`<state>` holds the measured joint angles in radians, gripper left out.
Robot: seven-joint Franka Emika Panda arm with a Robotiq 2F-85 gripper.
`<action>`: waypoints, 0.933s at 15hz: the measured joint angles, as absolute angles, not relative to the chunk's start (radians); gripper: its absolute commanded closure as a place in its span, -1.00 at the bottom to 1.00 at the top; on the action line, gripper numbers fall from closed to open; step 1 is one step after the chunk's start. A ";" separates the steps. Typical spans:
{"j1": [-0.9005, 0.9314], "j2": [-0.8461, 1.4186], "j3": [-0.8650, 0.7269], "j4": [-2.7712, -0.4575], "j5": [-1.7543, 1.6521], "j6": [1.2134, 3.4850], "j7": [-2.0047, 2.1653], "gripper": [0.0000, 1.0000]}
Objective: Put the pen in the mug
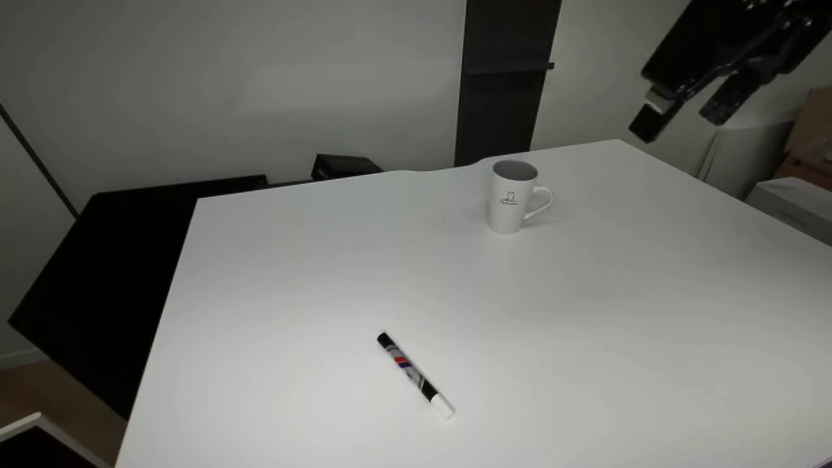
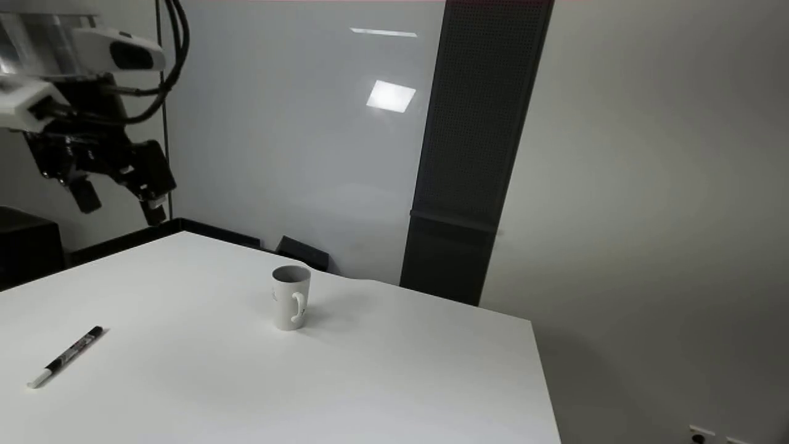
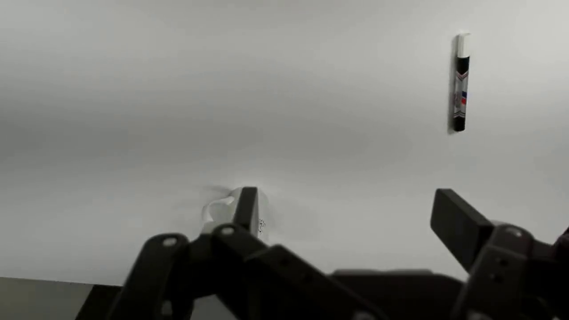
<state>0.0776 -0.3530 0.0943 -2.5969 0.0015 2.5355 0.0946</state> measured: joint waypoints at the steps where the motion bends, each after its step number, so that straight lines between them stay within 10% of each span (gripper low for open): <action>1: 0.078 -0.313 0.102 -2.586 -0.012 2.573 0.093 -1.00; 14: 0.169 0.313 0.149 -2.212 -0.022 2.689 0.078 -1.00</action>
<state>0.1694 0.3132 0.1494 -2.2124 -0.0216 2.6892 0.0775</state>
